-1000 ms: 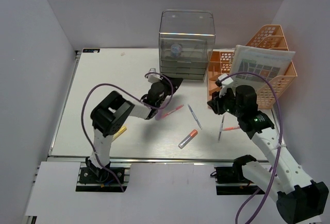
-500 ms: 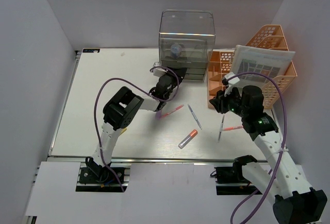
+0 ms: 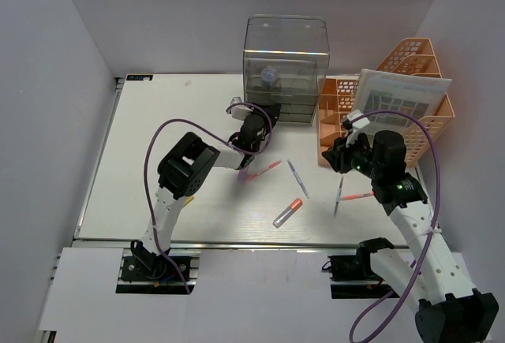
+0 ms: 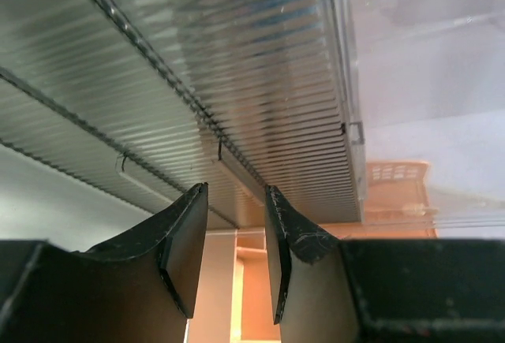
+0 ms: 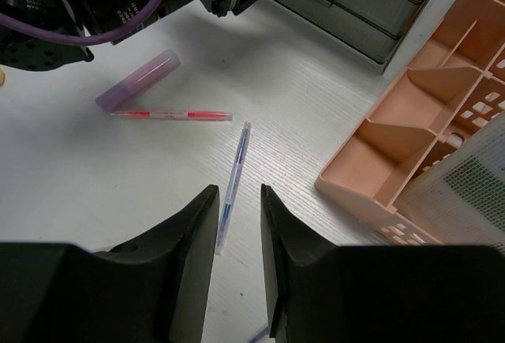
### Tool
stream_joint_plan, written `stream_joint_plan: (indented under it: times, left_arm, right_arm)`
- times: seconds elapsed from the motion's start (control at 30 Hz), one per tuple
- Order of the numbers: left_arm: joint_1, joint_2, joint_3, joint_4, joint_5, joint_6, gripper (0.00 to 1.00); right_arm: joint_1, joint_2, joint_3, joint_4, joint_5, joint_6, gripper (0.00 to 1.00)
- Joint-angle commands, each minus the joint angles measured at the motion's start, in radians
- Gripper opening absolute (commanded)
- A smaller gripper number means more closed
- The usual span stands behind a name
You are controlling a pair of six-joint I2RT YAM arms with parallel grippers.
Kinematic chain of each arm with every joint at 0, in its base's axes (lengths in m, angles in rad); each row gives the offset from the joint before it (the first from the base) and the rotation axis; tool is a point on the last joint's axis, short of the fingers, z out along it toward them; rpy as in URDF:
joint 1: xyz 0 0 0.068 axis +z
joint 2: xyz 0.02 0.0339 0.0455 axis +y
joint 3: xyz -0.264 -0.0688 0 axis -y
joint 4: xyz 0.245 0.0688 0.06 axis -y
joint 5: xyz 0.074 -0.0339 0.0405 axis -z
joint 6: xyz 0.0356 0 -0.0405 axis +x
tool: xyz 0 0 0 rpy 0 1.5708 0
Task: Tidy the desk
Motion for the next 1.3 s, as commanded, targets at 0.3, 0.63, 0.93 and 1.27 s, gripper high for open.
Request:
stream_joint_plan:
  times: [0.3, 0.63, 0.93, 1.27]
  left_arm:
    - [0.002, 0.050, 0.057, 0.049, -0.074, -0.030, 0.41]
    - [0.002, 0.079, 0.093, 0.064, -0.088, -0.041, 0.34]
    - [0.002, 0.059, 0.025, 0.170, -0.065, -0.042, 0.09]
    - [-0.016, -0.031, -0.109, 0.267, -0.039, -0.039, 0.06]
  right_arm:
    - [-0.018, -0.027, 0.010, 0.021, -0.035, 0.006, 0.33]
    - [-0.024, -0.033, -0.002, 0.018, -0.035, 0.000, 0.33]
    - [-0.030, -0.043, -0.013, 0.018, -0.038, -0.002, 0.33]
    - [-0.035, -0.053, -0.010, 0.011, -0.040, -0.002, 0.33]
